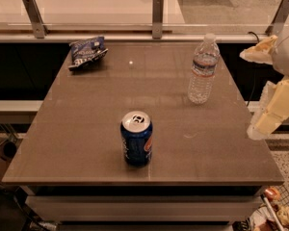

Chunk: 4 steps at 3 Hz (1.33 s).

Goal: Move pepsi can near blue chip bag

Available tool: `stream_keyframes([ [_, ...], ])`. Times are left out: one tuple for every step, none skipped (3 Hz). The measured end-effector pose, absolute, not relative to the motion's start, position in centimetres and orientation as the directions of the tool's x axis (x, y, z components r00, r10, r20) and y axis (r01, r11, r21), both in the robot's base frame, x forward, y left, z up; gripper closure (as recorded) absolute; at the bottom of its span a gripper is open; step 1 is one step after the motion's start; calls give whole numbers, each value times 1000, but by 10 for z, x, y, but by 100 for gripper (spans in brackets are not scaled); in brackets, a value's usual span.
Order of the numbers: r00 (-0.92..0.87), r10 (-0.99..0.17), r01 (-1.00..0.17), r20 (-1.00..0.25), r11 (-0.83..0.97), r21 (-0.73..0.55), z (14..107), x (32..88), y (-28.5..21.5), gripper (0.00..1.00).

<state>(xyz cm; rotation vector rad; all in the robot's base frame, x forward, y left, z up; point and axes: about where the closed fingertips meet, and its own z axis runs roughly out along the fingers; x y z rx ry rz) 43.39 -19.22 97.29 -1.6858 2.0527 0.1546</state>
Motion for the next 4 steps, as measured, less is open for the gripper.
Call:
stream_keyframes([
  [-91, -830, -959, -551, 222, -176, 965, 426, -169, 0],
  [-62, -746, -964, -663, 216, -153, 954, 425, -141, 0],
  [-46, -652, -968, -757, 216, -127, 938, 433, -108, 0],
  [-20, -536, -965, -844, 230, -124, 921, 441, -81, 0],
])
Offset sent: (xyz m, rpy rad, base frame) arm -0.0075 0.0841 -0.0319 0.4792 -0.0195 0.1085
